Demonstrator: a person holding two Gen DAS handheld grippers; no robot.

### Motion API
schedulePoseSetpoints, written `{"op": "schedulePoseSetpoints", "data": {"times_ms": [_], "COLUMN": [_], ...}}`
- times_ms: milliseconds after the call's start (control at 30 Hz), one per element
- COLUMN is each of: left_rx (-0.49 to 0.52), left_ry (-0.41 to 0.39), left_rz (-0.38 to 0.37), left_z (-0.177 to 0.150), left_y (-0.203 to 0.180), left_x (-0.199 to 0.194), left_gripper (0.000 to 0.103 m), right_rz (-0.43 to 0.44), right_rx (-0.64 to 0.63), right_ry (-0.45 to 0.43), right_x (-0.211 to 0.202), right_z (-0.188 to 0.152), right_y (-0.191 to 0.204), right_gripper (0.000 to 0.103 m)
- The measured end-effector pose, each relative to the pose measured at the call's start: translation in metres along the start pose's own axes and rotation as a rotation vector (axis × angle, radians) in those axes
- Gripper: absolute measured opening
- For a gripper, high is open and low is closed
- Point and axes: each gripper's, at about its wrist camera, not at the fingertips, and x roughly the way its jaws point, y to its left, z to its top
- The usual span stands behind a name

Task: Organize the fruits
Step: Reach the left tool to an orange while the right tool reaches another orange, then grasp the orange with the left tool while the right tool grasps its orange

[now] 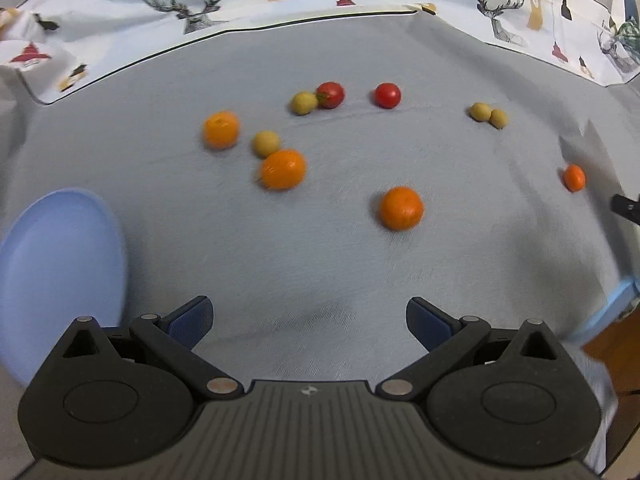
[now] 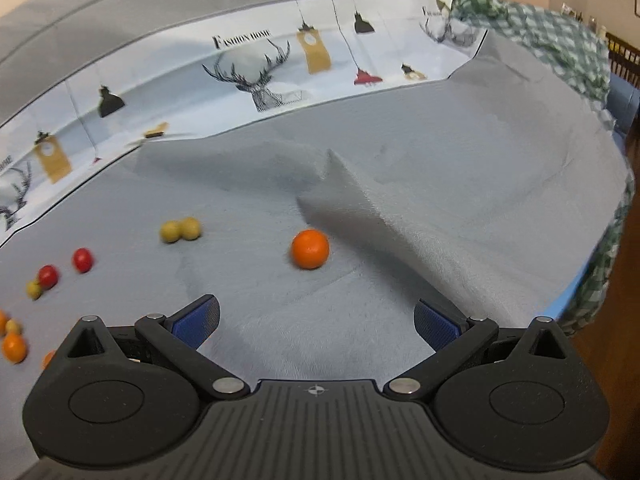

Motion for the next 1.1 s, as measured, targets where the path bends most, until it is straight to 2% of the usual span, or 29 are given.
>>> {"op": "schedulePoseSetpoints", "data": {"times_ms": [100, 200, 300, 367, 467, 567, 600, 633, 667, 700, 733, 867, 1000, 1100], "left_rx": [-0.011, -0.001, 0.07, 0.126, 0.209, 0.214, 0.196, 0.188, 0.188, 0.18, 0.172, 0.152, 0.098, 0.061], "left_ry": [0.003, -0.012, -0.008, 0.009, -0.001, 0.017, 0.01, 0.005, 0.014, 0.018, 0.015, -0.011, -0.049, -0.081], "left_rz": [-0.007, -0.021, -0.013, -0.005, 0.001, -0.035, -0.041, -0.028, -0.032, -0.036, -0.04, -0.055, -0.075, -0.05], "left_z": [0.016, 0.034, 0.052, 0.06, 0.063, 0.062, 0.062, 0.062, 0.062, 0.062, 0.061, 0.059, 0.052, 0.043], "left_y": [-0.011, -0.03, -0.058, -0.074, -0.091, -0.092, -0.091, -0.091, -0.09, -0.09, -0.088, -0.08, -0.057, -0.032], "left_x": [0.018, 0.034, 0.059, 0.079, 0.098, 0.104, 0.101, 0.099, 0.098, 0.096, 0.092, 0.068, 0.027, -0.007], "left_gripper": [0.103, 0.103, 0.103, 0.103, 0.1, 0.064, 0.047, 0.04, 0.04, 0.04, 0.04, 0.04, 0.04, 0.04], "right_rz": [0.044, 0.044, 0.031, 0.022, -0.024, -0.024, -0.023, -0.038, -0.051, -0.059, -0.057, -0.039, 0.034, 0.119], "right_rx": [-0.003, -0.011, -0.011, -0.004, -0.068, -0.075, -0.087, -0.071, -0.052, -0.052, -0.056, -0.027, -0.031, -0.051], "right_ry": [0.036, 0.064, 0.062, 0.098, 0.047, 0.028, 0.033, 0.022, -0.01, -0.028, -0.025, -0.006, -0.062, -0.088], "right_x": [0.041, 0.079, 0.108, 0.131, 0.14, 0.138, 0.137, 0.134, 0.129, 0.128, 0.127, 0.113, 0.062, 0.016], "right_z": [0.009, 0.015, 0.022, 0.024, 0.02, 0.017, 0.018, 0.018, 0.018, 0.018, 0.02, 0.023, 0.021, 0.012], "right_y": [0.007, 0.016, 0.021, 0.017, 0.026, 0.025, 0.024, 0.023, 0.02, 0.02, 0.019, 0.011, 0.021, 0.039], "right_gripper": [0.103, 0.102, 0.102, 0.102, 0.103, 0.102, 0.102, 0.093, 0.082, 0.049, 0.037, 0.036, 0.036, 0.036]}}
